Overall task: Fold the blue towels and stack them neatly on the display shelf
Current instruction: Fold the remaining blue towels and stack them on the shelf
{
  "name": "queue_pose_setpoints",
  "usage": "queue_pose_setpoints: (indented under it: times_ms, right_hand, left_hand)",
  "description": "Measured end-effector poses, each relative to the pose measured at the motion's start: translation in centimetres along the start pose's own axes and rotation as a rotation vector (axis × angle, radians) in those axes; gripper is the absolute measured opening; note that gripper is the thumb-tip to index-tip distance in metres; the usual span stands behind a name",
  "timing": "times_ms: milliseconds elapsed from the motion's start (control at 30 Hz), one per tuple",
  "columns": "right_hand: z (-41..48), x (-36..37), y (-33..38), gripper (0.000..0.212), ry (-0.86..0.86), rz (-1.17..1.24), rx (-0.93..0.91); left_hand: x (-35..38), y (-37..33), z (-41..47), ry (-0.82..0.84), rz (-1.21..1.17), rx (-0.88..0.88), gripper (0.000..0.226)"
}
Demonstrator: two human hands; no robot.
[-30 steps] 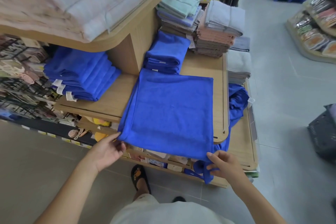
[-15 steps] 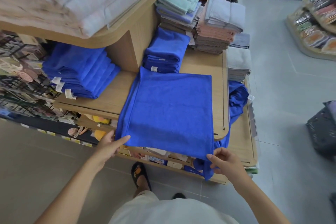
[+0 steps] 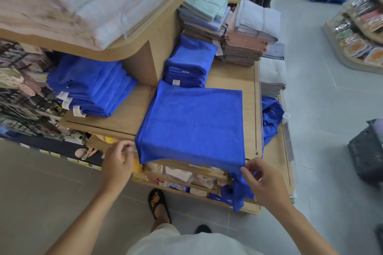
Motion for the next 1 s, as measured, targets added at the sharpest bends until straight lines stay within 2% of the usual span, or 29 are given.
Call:
queue_pose_setpoints:
  times_ms: [100, 167, 233, 300, 367, 433, 567, 667, 733, 800, 867, 933, 1000]
  right_hand:
    - [4.0, 1.1, 3.1, 0.010, 0.077, -0.015, -0.132]
    - [7.8, 2.0, 4.2, 0.016, 0.096, -0.029, -0.142]
    - [11.6, 2.9, 4.6, 0.020, 0.108, -0.089, -0.139]
    - [14.5, 4.1, 4.4, 0.032, 0.160, -0.237, -0.142]
    - [15.7, 5.4, 3.7, 0.043, 0.242, -0.392, -0.155]
    - [16.2, 6.1, 3.2, 0.044, 0.288, -0.459, -0.159]
    - [17.2, 6.7, 2.4, 0.042, 0.329, -0.477, -0.153]
    - [18.8, 7.1, 2.5, 0.034, 0.403, -0.520, -0.158]
    - [20.7, 6.9, 3.4, 0.029, 0.353, -0.503, -0.184]
    - [23.5, 6.1, 4.5, 0.035, 0.222, -0.467, -0.185]
    - [26.2, 5.9, 4.8, 0.045, 0.171, -0.455, -0.124]
    - [28.2, 6.3, 4.1, 0.050, 0.217, -0.501, -0.028]
    - [29.3, 6.7, 3.4, 0.046, 0.268, -0.526, 0.035]
  left_hand:
    - [2.1, -5.3, 2.7, 0.089, 0.064, 0.294, 0.028]
    - [4.4, -7.3, 4.8, 0.193, 0.190, 0.394, 0.036]
    - [6.5, -7.5, 6.9, 0.308, 0.340, 0.403, 0.048]
    - [7.7, -6.4, 8.0, 0.386, 0.435, 0.408, 0.056]
    - [6.9, -5.1, 8.7, 0.352, 0.457, 0.436, 0.058]
    - [5.1, -3.5, 9.7, 0.282, 0.447, 0.445, 0.062]
    - [3.1, -0.6, 10.8, 0.274, 0.412, 0.386, 0.047]
    - [2.9, -1.3, 10.3, 0.272, 0.319, 0.408, 0.044]
    - [3.4, -2.5, 10.7, 0.266, 0.265, 0.415, 0.046]
    - [4.8, -3.8, 12.3, 0.266, 0.271, 0.383, 0.046]
    - [6.9, -4.7, 15.0, 0.307, 0.342, 0.260, 0.047]
    - [9.0, -5.2, 17.6, 0.375, 0.419, 0.096, 0.052]
    - [10.4, -6.2, 19.5, 0.413, 0.402, 0.017, 0.052]
Point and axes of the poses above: each hand's wrist, its own z-axis towards the middle knuckle, its own x-axis out of the palm, y = z × x, the point moved 7 cm from there along z, towards the middle knuckle, and after that the axes turned 10 degrees about -y, right-handed, at the moved point
